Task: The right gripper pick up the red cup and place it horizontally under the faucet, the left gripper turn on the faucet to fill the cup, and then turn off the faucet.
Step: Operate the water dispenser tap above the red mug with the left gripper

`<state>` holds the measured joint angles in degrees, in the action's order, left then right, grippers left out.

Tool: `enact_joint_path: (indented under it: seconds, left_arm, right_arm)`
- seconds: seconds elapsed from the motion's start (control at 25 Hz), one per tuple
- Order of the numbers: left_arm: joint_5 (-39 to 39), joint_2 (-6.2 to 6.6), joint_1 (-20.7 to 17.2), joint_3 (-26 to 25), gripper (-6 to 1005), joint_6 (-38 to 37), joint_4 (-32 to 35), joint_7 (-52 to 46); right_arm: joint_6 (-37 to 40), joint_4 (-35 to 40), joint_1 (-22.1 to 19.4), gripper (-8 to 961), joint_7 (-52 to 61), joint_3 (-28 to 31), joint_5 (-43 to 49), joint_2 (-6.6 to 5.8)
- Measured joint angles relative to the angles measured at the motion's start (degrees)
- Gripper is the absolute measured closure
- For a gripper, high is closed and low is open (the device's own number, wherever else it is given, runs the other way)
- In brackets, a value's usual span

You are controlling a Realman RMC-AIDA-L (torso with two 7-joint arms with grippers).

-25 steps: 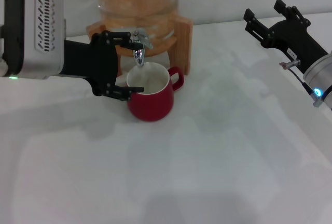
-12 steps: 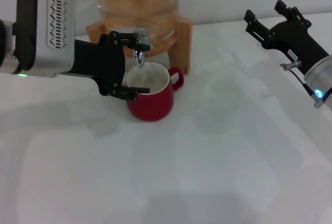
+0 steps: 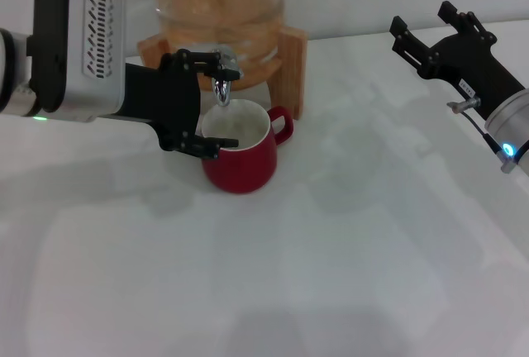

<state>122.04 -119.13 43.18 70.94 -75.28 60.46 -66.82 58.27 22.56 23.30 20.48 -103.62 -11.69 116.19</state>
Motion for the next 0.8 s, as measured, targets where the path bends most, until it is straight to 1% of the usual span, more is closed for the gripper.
enact_joint_path:
  seconds: [0.8]
  left_arm:
    - [0.2, 0.15, 3.8, -0.1, 156, 1.9, -4.6, 2.5]
  right_arm:
    - [0.7, 0.0, 0.0, 122, -0.3, 0.2, 0.0, -0.02]
